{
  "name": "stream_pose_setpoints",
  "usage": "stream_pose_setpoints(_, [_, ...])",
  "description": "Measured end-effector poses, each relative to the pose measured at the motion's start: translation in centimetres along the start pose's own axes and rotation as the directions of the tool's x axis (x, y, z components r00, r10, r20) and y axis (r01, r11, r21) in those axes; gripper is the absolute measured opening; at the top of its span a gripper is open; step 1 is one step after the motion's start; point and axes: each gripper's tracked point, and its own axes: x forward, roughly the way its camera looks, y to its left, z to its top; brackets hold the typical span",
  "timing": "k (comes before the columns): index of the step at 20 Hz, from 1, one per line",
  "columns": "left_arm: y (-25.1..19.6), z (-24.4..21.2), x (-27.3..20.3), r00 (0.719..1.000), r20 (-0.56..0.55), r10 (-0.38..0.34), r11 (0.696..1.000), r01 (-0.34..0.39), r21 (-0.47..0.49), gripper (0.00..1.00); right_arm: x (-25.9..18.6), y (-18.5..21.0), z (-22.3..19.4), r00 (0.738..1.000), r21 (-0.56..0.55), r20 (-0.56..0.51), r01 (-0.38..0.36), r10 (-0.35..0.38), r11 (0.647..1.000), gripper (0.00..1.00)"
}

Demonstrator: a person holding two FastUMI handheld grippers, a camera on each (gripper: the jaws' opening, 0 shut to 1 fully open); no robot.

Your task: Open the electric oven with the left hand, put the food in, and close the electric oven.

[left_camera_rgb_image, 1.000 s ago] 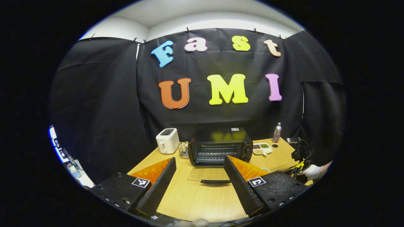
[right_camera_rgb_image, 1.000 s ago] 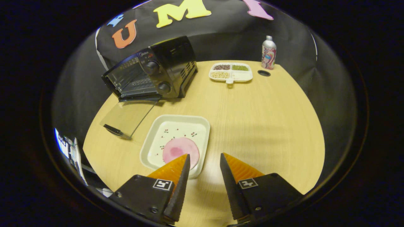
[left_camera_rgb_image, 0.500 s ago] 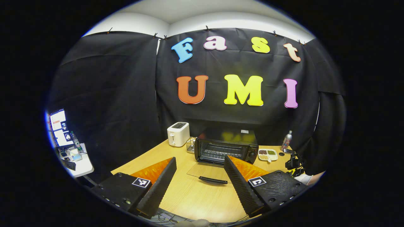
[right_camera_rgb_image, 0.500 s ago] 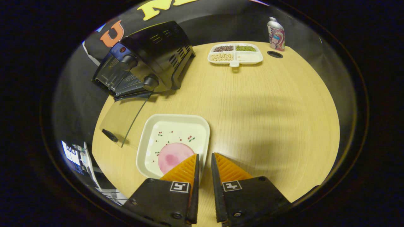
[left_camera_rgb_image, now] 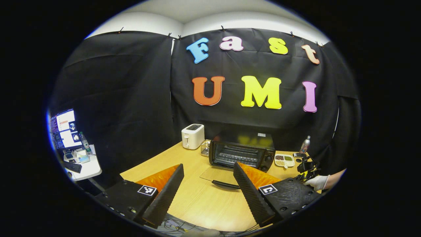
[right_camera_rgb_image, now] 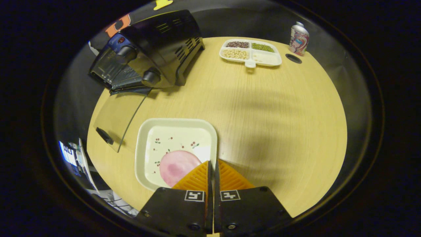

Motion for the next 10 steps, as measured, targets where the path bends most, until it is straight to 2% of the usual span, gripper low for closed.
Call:
stream_pose_setpoints(2, [0.1,0.0,0.4,1.0,0.006,-0.03,1.0,0.03,-0.003,0.97,0.0,0.3,-0.3,0.999,0.028,-0.013,-0.046,0.046,0.999,0.04])
stream_pose_setpoints(4, [0.6,0.0,1.0,0.998,0.001,-0.058,0.998,0.058,0.002,0.96,-0.3,1.0,-0.9,0.989,0.108,-0.005,-0.144,0.146,0.984,0.06])
stream_pose_setpoints(5, [1.4,-0.3,1.5,0.999,-0.015,-0.052,0.999,0.052,0.015,0.97,-0.6,1.3,-1.3,0.981,0.15,0.008,-0.193,0.194,0.97,0.04])
stream_pose_setpoints(8, [2.9,0.0,2.3,0.997,-0.044,-0.07,0.997,0.071,0.039,0.96,-1.5,1.5,-2.3,0.95,0.299,0.098,-0.312,0.297,0.902,0.01])
stream_pose_setpoints(10, [3.3,0.4,2.5,0.994,-0.049,-0.095,0.994,0.097,0.057,0.96,-2.9,1.2,-2.4,0.93,0.375,0.175,-0.365,0.322,0.852,0.04])
